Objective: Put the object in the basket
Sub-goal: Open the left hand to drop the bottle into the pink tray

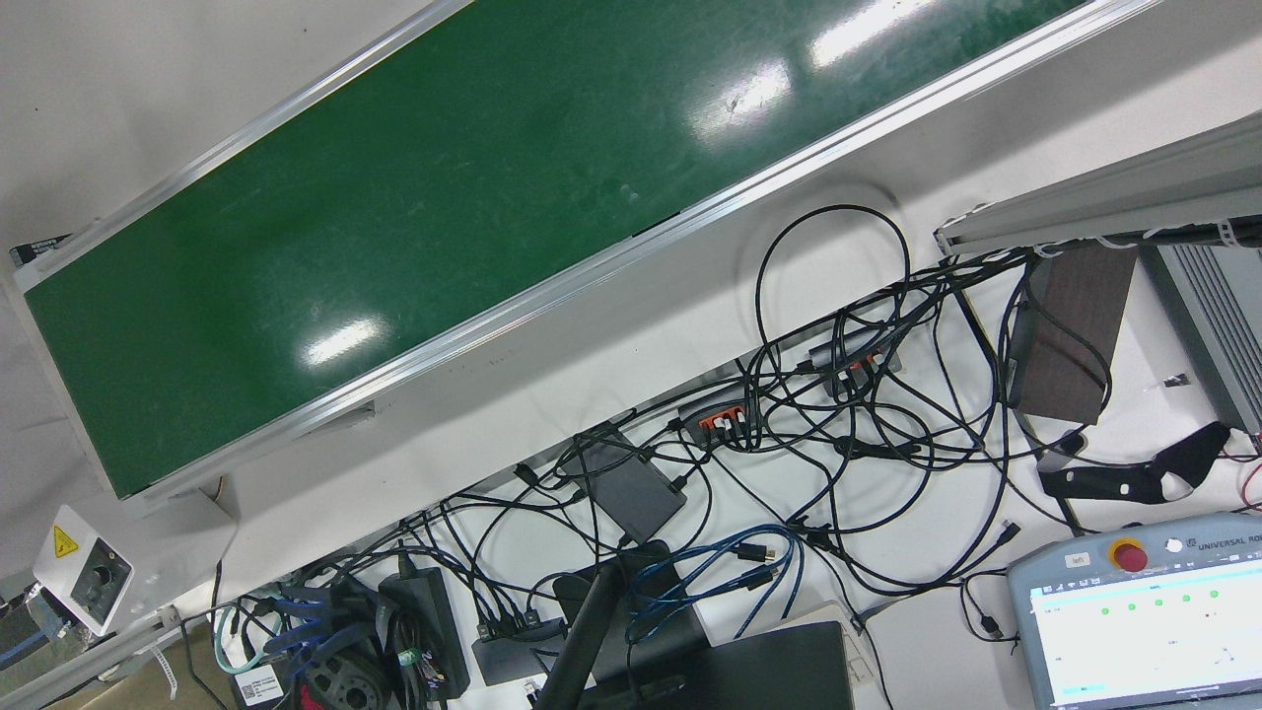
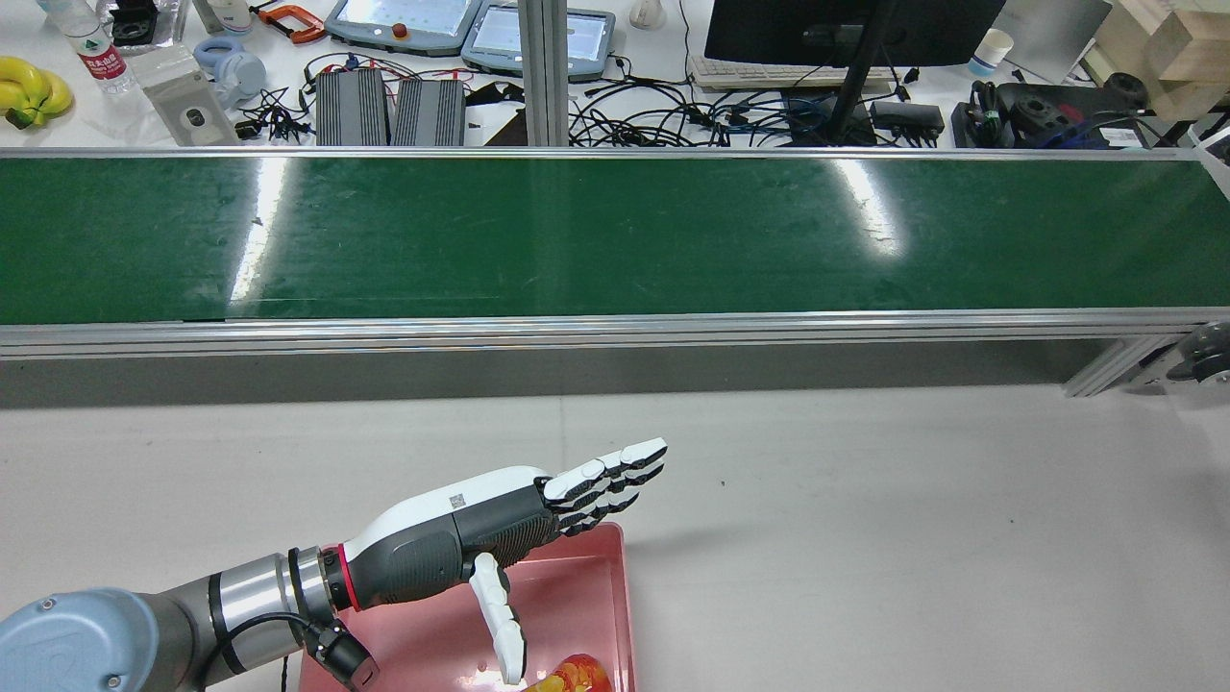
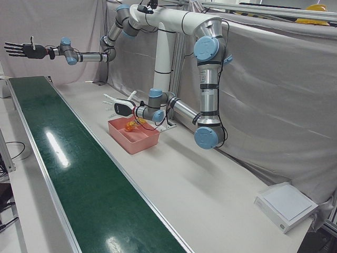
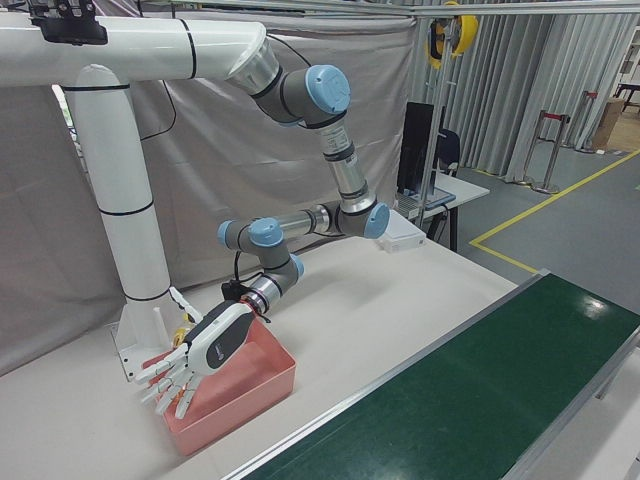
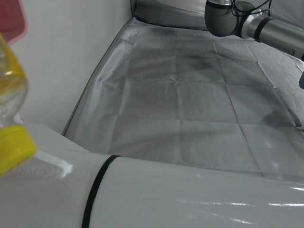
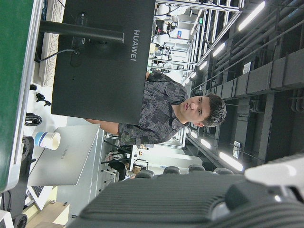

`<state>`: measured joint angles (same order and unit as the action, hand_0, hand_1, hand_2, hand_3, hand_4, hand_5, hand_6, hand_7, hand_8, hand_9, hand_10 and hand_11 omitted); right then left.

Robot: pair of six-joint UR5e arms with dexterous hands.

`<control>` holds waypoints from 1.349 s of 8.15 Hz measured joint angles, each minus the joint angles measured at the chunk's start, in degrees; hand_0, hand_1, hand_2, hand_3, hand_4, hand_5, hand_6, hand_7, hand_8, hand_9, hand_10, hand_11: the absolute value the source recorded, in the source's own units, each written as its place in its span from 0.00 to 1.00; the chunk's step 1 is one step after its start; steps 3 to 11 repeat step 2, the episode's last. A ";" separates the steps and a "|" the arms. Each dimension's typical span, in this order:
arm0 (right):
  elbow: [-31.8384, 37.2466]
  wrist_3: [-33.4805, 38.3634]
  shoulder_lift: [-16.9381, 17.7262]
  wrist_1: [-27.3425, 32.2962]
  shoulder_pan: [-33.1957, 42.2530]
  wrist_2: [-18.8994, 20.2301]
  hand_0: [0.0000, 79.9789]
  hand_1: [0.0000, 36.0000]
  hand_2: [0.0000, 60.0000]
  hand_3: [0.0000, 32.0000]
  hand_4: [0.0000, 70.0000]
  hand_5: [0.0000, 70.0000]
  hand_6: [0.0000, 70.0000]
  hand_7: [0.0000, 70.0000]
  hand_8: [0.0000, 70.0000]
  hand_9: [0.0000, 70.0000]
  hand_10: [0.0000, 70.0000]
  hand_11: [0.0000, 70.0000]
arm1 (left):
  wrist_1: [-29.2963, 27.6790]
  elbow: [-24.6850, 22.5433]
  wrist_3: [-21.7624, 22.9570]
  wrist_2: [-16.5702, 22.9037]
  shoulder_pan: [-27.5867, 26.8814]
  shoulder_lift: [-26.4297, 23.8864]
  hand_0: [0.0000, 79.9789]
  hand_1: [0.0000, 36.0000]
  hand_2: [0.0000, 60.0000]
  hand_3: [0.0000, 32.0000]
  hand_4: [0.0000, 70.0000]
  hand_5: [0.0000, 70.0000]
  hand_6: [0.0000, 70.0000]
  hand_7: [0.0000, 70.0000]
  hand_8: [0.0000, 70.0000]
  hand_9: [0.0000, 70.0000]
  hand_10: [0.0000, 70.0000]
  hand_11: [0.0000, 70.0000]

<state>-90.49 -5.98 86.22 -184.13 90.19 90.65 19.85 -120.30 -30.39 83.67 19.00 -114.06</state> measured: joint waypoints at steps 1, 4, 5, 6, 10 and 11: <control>-0.02 0.00 0.00 0.00 -0.01 -0.02 0.00 0.00 0.00 0.00 0.00 0.00 0.00 0.00 0.00 0.00 0.00 0.00 | -0.64 -0.12 0.53 -0.01 1.96 -0.01 0.58 0.11 0.00 0.82 0.00 0.17 0.00 0.11 0.08 0.04 0.02 0.04; -0.03 0.00 0.00 0.00 -0.01 -0.03 0.00 0.00 0.00 0.00 0.00 0.00 0.00 0.00 0.00 0.00 0.00 0.00 | -1.34 -0.56 2.44 0.00 5.56 -0.02 0.59 0.13 0.00 0.71 0.00 0.18 0.00 0.11 0.06 0.03 0.06 0.09; -0.03 0.00 0.00 0.00 -0.01 -0.03 0.00 0.00 0.00 0.00 0.00 0.00 0.00 0.00 0.00 0.00 0.00 0.00 | -1.34 -0.56 2.44 0.00 5.56 -0.02 0.59 0.13 0.00 0.71 0.00 0.18 0.00 0.11 0.06 0.03 0.06 0.09; -0.03 0.00 0.00 0.00 -0.01 -0.03 0.00 0.00 0.00 0.00 0.00 0.00 0.00 0.00 0.00 0.00 0.00 0.00 | -1.34 -0.56 2.44 0.00 5.56 -0.02 0.59 0.13 0.00 0.71 0.00 0.18 0.00 0.11 0.06 0.03 0.06 0.09; -0.03 0.00 0.00 0.00 -0.01 -0.03 0.00 0.00 0.00 0.00 0.00 0.00 0.00 0.00 0.00 0.00 0.00 0.00 | -1.34 -0.56 2.44 0.00 5.56 -0.02 0.59 0.13 0.00 0.71 0.00 0.18 0.00 0.11 0.06 0.03 0.06 0.09; -0.03 0.00 0.00 0.00 -0.01 -0.03 0.00 0.00 0.00 0.00 0.00 0.00 0.00 0.00 0.00 0.00 0.00 0.00 | -1.34 -0.56 2.44 0.00 5.56 -0.02 0.59 0.13 0.00 0.71 0.00 0.18 0.00 0.11 0.06 0.03 0.06 0.09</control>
